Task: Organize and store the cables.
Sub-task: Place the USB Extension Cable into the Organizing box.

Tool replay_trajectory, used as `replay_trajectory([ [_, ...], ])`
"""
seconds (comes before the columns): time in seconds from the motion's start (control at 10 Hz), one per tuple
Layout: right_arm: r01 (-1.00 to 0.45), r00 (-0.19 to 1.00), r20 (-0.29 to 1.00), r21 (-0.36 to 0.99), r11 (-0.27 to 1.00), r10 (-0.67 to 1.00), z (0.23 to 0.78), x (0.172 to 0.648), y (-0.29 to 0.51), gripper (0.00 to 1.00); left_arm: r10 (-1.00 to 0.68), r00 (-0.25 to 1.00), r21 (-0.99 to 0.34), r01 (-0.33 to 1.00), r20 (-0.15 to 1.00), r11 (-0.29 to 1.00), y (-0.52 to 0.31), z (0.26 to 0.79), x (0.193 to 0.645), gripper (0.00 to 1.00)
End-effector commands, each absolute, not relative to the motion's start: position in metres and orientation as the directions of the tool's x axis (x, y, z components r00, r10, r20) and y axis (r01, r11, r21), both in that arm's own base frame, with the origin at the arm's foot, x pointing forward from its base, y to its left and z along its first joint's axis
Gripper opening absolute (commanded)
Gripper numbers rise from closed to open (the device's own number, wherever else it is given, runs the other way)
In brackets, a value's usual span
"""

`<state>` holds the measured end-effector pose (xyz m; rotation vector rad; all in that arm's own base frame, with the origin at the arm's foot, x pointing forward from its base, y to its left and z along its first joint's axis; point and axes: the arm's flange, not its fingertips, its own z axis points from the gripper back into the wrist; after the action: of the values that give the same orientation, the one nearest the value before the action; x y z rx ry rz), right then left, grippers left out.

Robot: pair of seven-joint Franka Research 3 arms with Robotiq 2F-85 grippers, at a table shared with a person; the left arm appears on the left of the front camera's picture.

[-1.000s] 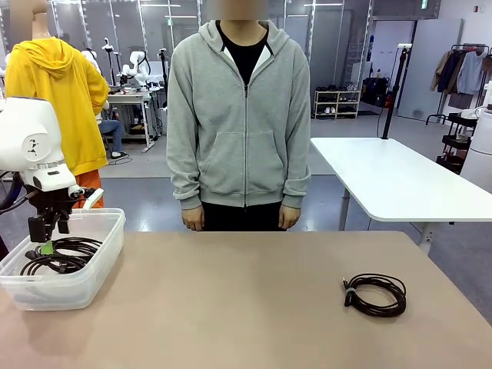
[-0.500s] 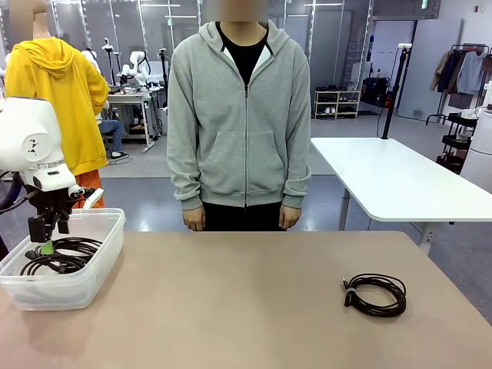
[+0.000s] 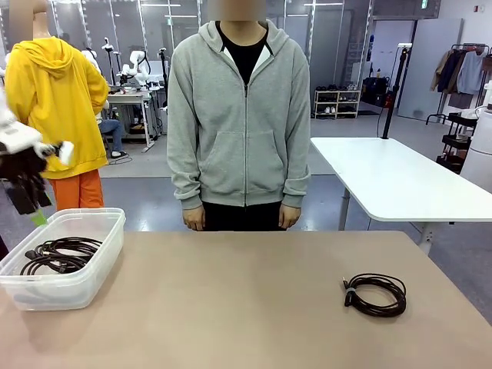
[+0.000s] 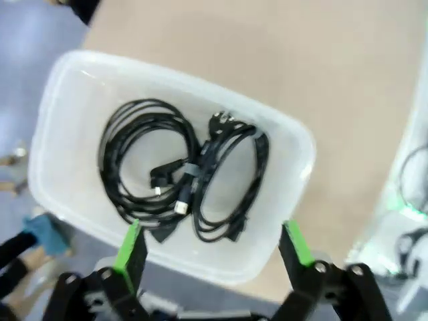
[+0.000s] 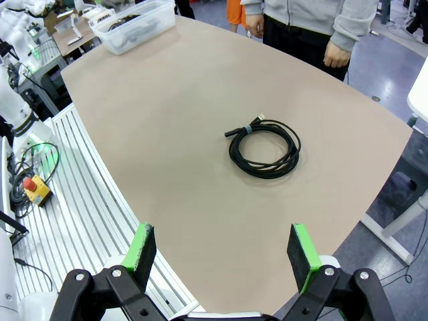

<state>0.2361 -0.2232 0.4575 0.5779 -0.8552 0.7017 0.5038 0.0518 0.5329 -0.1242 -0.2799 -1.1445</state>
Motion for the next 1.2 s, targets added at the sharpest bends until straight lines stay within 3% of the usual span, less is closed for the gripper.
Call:
replay_trajectory([
  [0.0, -0.759, 0.441, 0.840, 0.162, 0.630, 0.316, 0.458, 0.235, -0.225, 1.00, -0.752, 0.446, -0.003, 0.861, 0.486, 0.509, 0.082, 0.544, 0.444, 1.00],
  [0.2, -0.759, 0.441, 0.840, 0.162, 0.630, 0.316, 0.458, 0.235, -0.225, 1.00, -0.661, 0.454, -0.024, 0.834, 0.597, 0.551, 0.108, 0.539, 0.408, 1.00],
  [0.5, -0.759, 0.441, 0.840, 0.162, 0.630, 0.316, 0.458, 0.235, -0.225, 1.00, -0.625, 0.420, -0.041, 0.849, 0.657, 0.527, 0.126, 0.524, 0.359, 1.00],
  [0.7, -0.759, 0.441, 0.840, 0.162, 0.630, 0.316, 0.458, 0.235, -0.225, 1.00, -0.631, 0.411, -0.028, 0.851, 0.658, 0.525, 0.128, 0.521, 0.350, 1.00],
  [0.9, -0.759, 0.441, 0.840, 0.162, 0.630, 0.316, 0.458, 0.235, -0.225, 1.00, -0.637, 0.383, -0.047, 0.877, 0.669, 0.479, 0.120, 0.518, 0.371, 1.00],
  [1.1, -0.759, 0.441, 0.840, 0.162, 0.630, 0.316, 0.458, 0.235, -0.225, 1.00, -0.632, 0.428, -0.048, 0.849, 0.646, 0.527, 0.128, 0.521, 0.352, 1.00],
])
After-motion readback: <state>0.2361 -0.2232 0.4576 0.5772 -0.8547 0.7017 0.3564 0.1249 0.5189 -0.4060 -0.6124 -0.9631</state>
